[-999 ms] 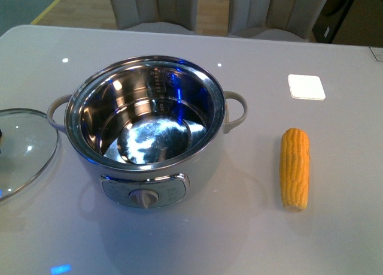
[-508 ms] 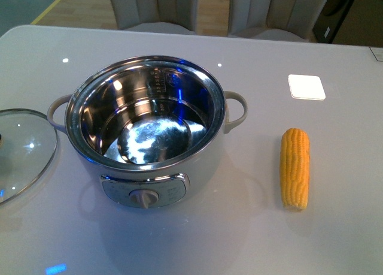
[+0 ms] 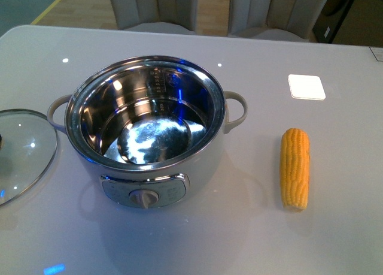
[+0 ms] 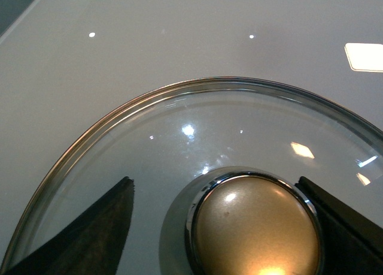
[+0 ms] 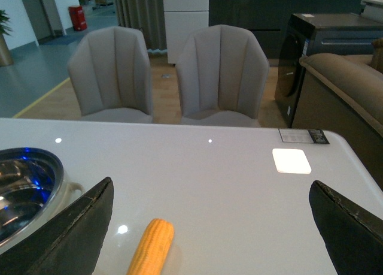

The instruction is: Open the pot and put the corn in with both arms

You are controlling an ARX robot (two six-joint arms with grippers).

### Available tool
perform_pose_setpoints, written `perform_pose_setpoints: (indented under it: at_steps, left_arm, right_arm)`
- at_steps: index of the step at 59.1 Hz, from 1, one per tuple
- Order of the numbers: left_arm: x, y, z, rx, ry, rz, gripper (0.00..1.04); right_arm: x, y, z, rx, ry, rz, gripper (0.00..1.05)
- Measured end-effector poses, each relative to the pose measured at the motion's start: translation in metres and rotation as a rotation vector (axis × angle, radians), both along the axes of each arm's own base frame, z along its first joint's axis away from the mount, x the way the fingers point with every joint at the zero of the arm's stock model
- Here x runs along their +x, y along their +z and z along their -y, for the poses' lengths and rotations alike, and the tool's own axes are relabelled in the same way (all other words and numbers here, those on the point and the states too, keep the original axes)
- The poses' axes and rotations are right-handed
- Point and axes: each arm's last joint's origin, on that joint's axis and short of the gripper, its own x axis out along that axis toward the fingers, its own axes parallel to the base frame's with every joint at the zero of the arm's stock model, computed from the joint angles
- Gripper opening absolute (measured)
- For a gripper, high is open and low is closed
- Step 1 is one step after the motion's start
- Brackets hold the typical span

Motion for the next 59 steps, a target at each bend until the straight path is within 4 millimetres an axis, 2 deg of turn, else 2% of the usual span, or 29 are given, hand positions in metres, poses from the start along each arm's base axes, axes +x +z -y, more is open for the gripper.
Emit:
perform_pose_setpoints:
  at_steps: [5, 14, 26, 31, 35, 45, 50, 59]
  left_arm:
    - [-0.004, 0.004, 0.002, 0.002, -0.002, -0.006, 0.99]
    - [-0.007, 0.025, 0.004, 0.015, -0.008, 0.018, 0.98]
    - [-0.003, 0.078, 0.009, 0.066, -0.032, 0.115, 0.98]
    - [-0.006, 0.119, 0.017, 0.060, -0.022, 0.202, 0.98]
    - [-0.008, 0.140, 0.021, 0.047, -0.020, 0.259, 0.98]
    - [-0.009, 0.141, 0.022, 0.021, -0.014, 0.259, 0.98]
    - [-0.012, 0.142, 0.024, 0.011, 0.000, 0.297, 0.87]
    - [-0.020, 0.142, 0.032, -0.001, 0.001, 0.324, 0.57]
  right_arm:
    - [0.000, 0.000, 0.000, 0.000, 0.000, 0.000, 0.96]
    - [0.000, 0.000, 0.000, 0.000, 0.000, 0.000, 0.96]
    - [0.000, 0.000, 0.000, 0.000, 0.000, 0.000, 0.96]
    - [0.000, 0.000, 0.000, 0.000, 0.000, 0.000, 0.96]
    - [0.000, 0.000, 0.000, 0.000, 0.000, 0.000, 0.96]
    - [0.000, 0.000, 0.000, 0.000, 0.000, 0.000, 0.96]
    - [0.000, 0.000, 0.000, 0.000, 0.000, 0.000, 0.96]
    - [0.000, 0.000, 0.000, 0.000, 0.000, 0.000, 0.96]
